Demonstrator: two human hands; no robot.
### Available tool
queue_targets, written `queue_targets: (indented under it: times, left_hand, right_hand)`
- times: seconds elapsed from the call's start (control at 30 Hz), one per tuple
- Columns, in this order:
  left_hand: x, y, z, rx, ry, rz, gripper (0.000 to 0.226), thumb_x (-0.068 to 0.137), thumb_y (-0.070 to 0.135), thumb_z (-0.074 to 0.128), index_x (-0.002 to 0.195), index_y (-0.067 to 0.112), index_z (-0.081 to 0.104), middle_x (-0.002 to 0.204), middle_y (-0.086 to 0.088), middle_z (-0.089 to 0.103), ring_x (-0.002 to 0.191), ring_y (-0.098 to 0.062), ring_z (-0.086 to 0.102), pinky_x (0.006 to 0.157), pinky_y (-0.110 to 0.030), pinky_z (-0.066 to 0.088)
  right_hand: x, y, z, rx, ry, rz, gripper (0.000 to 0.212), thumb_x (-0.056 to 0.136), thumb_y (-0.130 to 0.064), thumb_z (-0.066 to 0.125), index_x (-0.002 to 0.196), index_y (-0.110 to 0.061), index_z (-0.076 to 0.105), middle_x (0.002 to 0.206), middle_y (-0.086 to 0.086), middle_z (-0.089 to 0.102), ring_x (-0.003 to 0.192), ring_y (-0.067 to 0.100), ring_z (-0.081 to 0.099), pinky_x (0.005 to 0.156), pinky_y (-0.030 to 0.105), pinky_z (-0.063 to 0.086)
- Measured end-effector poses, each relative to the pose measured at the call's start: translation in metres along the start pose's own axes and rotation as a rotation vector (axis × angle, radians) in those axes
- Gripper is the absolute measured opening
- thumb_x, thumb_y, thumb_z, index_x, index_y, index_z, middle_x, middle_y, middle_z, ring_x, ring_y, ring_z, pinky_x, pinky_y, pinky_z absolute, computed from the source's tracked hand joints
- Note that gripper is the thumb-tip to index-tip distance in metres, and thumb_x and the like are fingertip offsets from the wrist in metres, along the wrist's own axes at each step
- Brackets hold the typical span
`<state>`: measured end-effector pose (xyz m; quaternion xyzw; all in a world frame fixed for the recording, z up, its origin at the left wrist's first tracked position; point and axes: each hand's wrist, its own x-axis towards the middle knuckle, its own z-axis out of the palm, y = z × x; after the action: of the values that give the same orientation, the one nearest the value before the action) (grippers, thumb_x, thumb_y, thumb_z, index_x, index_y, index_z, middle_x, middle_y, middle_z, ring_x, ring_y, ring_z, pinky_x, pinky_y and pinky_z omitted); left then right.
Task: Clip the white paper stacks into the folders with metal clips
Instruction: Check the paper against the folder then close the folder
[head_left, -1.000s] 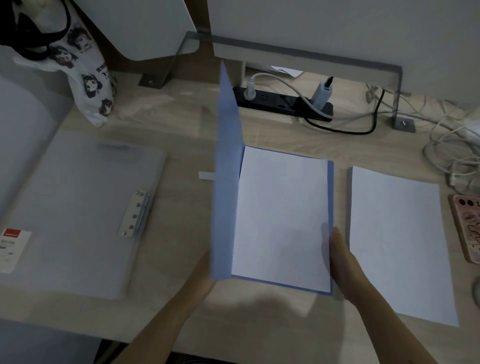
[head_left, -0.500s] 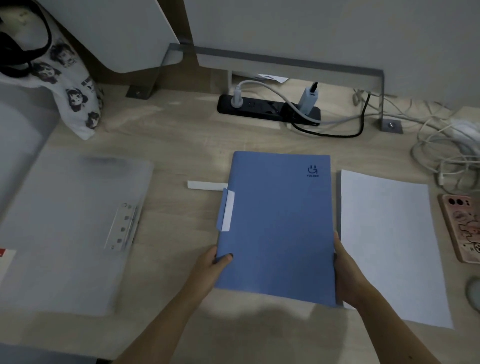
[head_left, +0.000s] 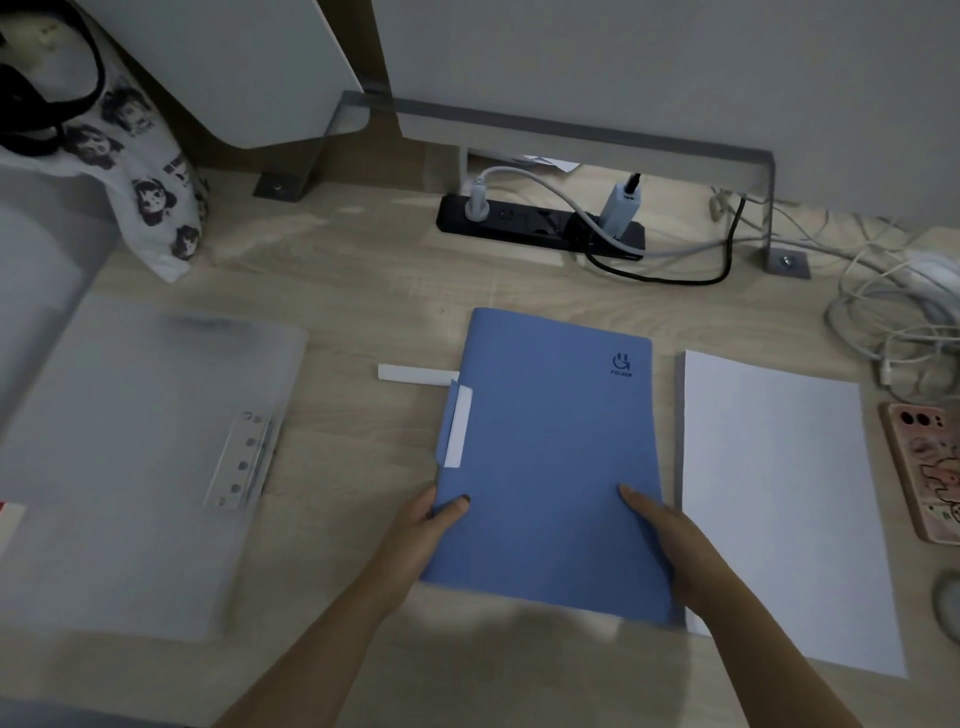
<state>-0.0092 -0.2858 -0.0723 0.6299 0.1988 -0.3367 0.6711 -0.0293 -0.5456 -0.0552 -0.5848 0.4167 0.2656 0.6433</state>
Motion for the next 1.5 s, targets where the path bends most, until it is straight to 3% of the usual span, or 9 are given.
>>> queue_targets:
  times: [0.17,0.27,0.43,0.7,0.8,0.9,1.0,1.23,1.5]
  left_hand:
    - [-0.006,0.004,-0.011,-0.068,-0.030,0.002,0.025,0.092,0.019,0.052,0.116,0.024,0.059,0.115,0.001,0.068,0.103,-0.015,0.067,0.086,-0.029,0.055]
    - [-0.011,0.001,-0.021,-0.132,-0.065,-0.030,0.030,0.091,0.019,0.052,0.121,0.021,0.058,0.115,0.001,0.070,0.104,-0.016,0.066,0.081,-0.027,0.056]
    - [-0.021,-0.003,-0.035,-0.162,-0.133,-0.075,0.030,0.091,0.018,0.051,0.121,0.019,0.059,0.118,-0.001,0.069,0.107,-0.018,0.065,0.081,-0.027,0.055]
    - [0.001,0.012,-0.042,-0.409,-0.004,-0.147,0.051,0.094,0.049,0.032,0.117,0.013,0.060,0.107,-0.007,0.072,0.100,-0.021,0.067,0.088,-0.038,0.050]
    - [0.003,0.017,-0.035,-0.306,0.016,-0.063,0.028,0.093,0.038,0.043,0.099,0.018,0.062,0.086,0.005,0.073,0.077,-0.007,0.070,0.073,-0.027,0.053]
    - [0.003,0.020,-0.030,-0.304,-0.010,-0.093,0.037,0.074,0.047,0.066,0.091,0.014,0.071,0.093,-0.009,0.072,0.079,-0.016,0.069,0.078,-0.031,0.054]
    - [0.000,0.023,-0.025,-0.098,0.167,-0.031,0.034,0.093,0.035,0.048,0.096,0.009,0.070,0.104,-0.014,0.070,0.097,-0.026,0.065,0.094,-0.042,0.047]
    - [-0.004,0.025,-0.018,0.182,0.314,0.148,0.039,0.096,0.026,0.045,0.058,0.016,0.043,0.057,0.005,0.047,0.053,-0.006,0.041,0.046,-0.011,0.032]
    - [-0.005,0.022,-0.015,0.217,0.395,0.190,0.043,0.093,0.033,0.048,0.056,0.018,0.035,0.052,0.007,0.036,0.046,-0.002,0.032,0.046,-0.015,0.028]
  right_hand:
    - [0.005,0.004,0.003,-0.355,0.273,-0.267,0.037,0.081,-0.027,0.068,0.106,-0.004,0.054,0.101,0.015,0.063,0.089,0.028,0.060,0.075,0.035,0.047]
    - [-0.002,0.001,0.010,-0.280,0.201,-0.299,0.049,0.080,-0.023,0.070,0.121,-0.011,0.047,0.100,0.008,0.064,0.090,0.024,0.064,0.073,0.030,0.051]
    - [-0.016,-0.006,0.021,0.075,-0.140,-0.176,0.031,0.085,-0.016,0.061,0.115,-0.022,0.059,0.105,0.003,0.073,0.092,0.026,0.070,0.069,0.034,0.057]
    - [-0.020,0.006,0.021,0.142,-0.185,-0.163,0.038,0.085,-0.012,0.058,0.120,-0.025,0.057,0.113,0.002,0.070,0.098,0.024,0.069,0.072,0.033,0.058]
    - [-0.024,0.010,0.022,0.149,-0.198,-0.142,0.038,0.083,-0.013,0.059,0.119,-0.025,0.058,0.111,0.001,0.071,0.096,0.024,0.069,0.071,0.032,0.059]
    - [-0.028,0.013,0.022,0.166,-0.202,-0.135,0.039,0.083,-0.014,0.059,0.120,-0.025,0.057,0.113,0.002,0.070,0.099,0.025,0.068,0.073,0.034,0.058]
    - [-0.033,0.014,0.021,0.167,-0.203,-0.143,0.038,0.083,-0.014,0.059,0.119,-0.026,0.058,0.112,0.001,0.071,0.098,0.023,0.069,0.073,0.033,0.059]
    - [-0.041,0.009,0.025,0.187,-0.231,-0.120,0.033,0.082,-0.017,0.060,0.115,-0.022,0.061,0.108,0.003,0.072,0.096,0.024,0.070,0.068,0.032,0.059]
    - [-0.045,0.012,0.024,0.168,-0.198,-0.130,0.043,0.073,-0.013,0.073,0.113,-0.024,0.061,0.103,0.001,0.074,0.089,0.023,0.071,0.064,0.032,0.058]
